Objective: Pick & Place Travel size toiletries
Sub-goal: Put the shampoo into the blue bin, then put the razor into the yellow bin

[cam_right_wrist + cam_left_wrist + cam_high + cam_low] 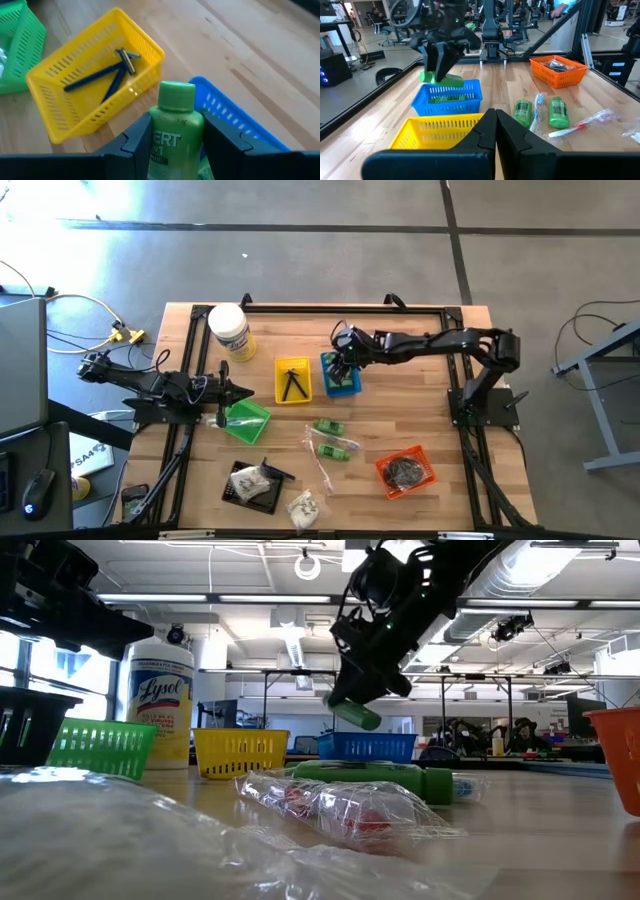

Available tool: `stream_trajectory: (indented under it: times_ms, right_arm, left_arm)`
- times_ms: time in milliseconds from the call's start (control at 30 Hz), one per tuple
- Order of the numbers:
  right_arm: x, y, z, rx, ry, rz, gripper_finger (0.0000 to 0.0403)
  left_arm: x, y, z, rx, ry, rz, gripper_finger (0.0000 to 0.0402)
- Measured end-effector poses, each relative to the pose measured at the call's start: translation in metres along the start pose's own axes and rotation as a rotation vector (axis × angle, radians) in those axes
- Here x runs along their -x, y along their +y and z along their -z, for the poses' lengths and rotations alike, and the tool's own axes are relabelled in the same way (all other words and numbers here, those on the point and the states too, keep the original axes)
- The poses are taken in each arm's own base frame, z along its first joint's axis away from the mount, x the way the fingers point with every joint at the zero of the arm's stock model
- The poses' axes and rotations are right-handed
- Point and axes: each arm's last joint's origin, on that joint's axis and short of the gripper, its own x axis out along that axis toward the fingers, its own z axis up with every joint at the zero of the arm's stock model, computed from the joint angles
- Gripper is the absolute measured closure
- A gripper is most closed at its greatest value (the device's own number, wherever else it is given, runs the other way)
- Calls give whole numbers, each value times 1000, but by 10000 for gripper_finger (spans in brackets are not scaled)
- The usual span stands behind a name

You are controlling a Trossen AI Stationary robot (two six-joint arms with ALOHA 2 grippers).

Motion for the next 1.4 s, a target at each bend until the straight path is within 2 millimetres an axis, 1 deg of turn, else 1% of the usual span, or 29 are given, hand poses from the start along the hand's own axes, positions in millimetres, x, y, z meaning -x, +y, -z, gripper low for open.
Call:
stream_trajectory:
  times_ms: [233,367,467,600,700,800,900,967,1033,1100,1167,1267,1333,1400]
  right_arm:
    - [-32,-10,16,-20,86,48,259]
    - [-40,-14,20,9,107,53,252]
    - [-41,-13,23,43,126,55,228]
    - [-34,-10,20,51,115,25,186]
    - [-25,-7,14,50,84,11,163]
    - [-13,-5,7,44,62,-16,153]
    - [3,-1,-1,49,34,-80,152]
    - [17,1,-4,49,36,-110,155]
    - [34,5,-7,95,14,-134,164]
    - [63,14,-11,166,-41,-138,182]
    - [100,28,-16,251,-156,-168,211]
    - [166,42,-18,362,-349,-229,267]
    - [212,46,-15,411,-496,-277,307]
    - [255,42,-8,437,-609,-336,346]
  left_arm:
    - [0,0,0,-2,-1,0,402]
    - [0,0,0,-2,-1,0,402]
    - [0,0,0,-2,-1,0,402]
    - [0,0,0,-1,-1,0,402]
    - [0,0,0,-1,-1,0,402]
    - [0,0,0,-1,-1,0,402]
    - [0,0,0,-1,-1,0,402]
    - [0,0,0,0,-1,0,402]
    - [0,0,0,1,-1,0,402]
    - [0,0,0,5,0,0,402]
    - [0,0,0,15,2,1,402]
    - [0,0,1,22,4,1,402]
    - [0,0,1,22,5,1,402]
    - [0,0,1,22,5,1,402]
